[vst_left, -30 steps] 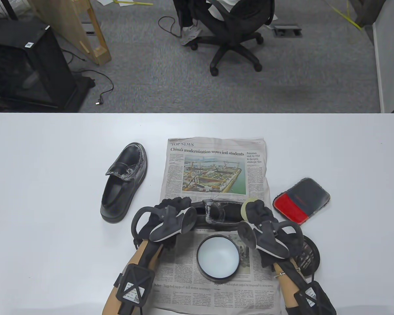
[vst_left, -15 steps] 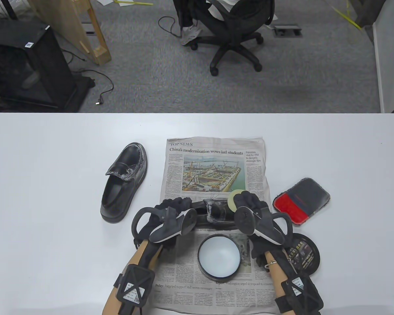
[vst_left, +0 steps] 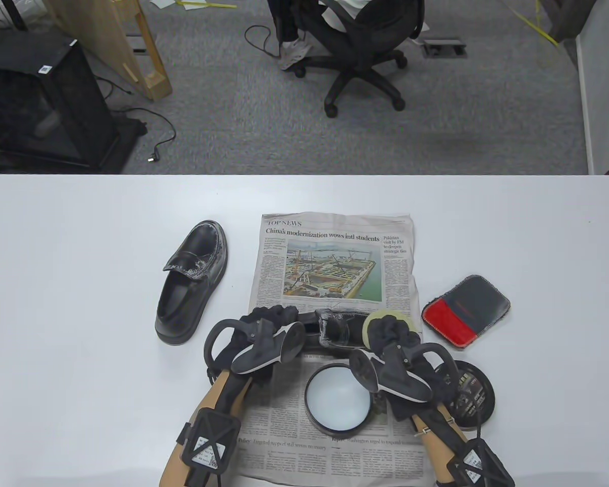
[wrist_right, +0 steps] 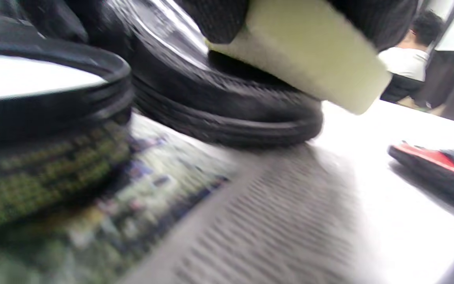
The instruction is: Dip and apply leather care cream with polishing sponge on shoes
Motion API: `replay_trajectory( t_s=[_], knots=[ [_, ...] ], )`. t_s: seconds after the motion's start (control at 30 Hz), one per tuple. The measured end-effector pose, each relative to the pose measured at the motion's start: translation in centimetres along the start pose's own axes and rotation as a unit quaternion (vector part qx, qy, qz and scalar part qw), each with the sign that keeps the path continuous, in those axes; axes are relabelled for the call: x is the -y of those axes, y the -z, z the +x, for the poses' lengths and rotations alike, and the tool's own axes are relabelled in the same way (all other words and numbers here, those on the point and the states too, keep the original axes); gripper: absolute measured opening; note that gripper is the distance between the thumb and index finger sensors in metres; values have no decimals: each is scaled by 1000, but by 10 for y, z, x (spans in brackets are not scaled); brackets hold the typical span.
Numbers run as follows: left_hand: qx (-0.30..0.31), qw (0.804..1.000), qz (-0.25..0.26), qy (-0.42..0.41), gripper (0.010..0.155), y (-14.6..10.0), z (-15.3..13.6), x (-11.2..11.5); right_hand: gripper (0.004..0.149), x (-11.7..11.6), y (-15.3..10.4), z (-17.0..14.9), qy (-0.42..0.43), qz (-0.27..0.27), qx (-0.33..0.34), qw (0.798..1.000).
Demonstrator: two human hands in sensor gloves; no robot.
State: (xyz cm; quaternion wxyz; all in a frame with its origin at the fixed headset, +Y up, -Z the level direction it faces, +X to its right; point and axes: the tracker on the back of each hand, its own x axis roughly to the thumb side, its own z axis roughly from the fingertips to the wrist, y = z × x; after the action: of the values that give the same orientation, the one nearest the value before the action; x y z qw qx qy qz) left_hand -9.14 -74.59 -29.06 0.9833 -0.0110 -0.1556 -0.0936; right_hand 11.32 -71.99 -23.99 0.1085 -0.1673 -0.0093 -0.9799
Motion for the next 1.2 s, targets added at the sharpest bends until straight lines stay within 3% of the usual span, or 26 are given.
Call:
replay_trajectory(
  t_s=[0.1,0.27,0.4,0.6,0.77,0.87,0.93,1.0,1.2],
  knots=[
    [4,1000,-4,-3,80,0,-1,0,55,-1,16,1,92,-11,8,996],
    [0,1000,3,-3,80,-1,0,1,53,-15,39,-26,159,26,-59,985],
    [-9,1000,7,-2,79,-1,0,1,51,-21,41,-45,197,38,-89,976],
    [-18,1000,6,4,79,-2,1,0,51,-25,15,-50,110,25,-79,990],
    [-20,1000,2,5,79,-1,3,-1,51,-17,-5,-30,38,-22,-46,998],
    [-14,1000,4,3,79,0,3,-1,49,-11,-6,-16,55,-58,-24,997],
    [-10,1000,2,3,78,0,3,-1,49,-5,1,-9,117,-77,-4,990],
    [-8,1000,2,-1,78,0,2,-1,48,-3,14,-6,179,-59,-10,982],
    [-11,1000,11,2,79,0,3,0,49,-12,35,-23,197,-4,-54,979]
  ],
)
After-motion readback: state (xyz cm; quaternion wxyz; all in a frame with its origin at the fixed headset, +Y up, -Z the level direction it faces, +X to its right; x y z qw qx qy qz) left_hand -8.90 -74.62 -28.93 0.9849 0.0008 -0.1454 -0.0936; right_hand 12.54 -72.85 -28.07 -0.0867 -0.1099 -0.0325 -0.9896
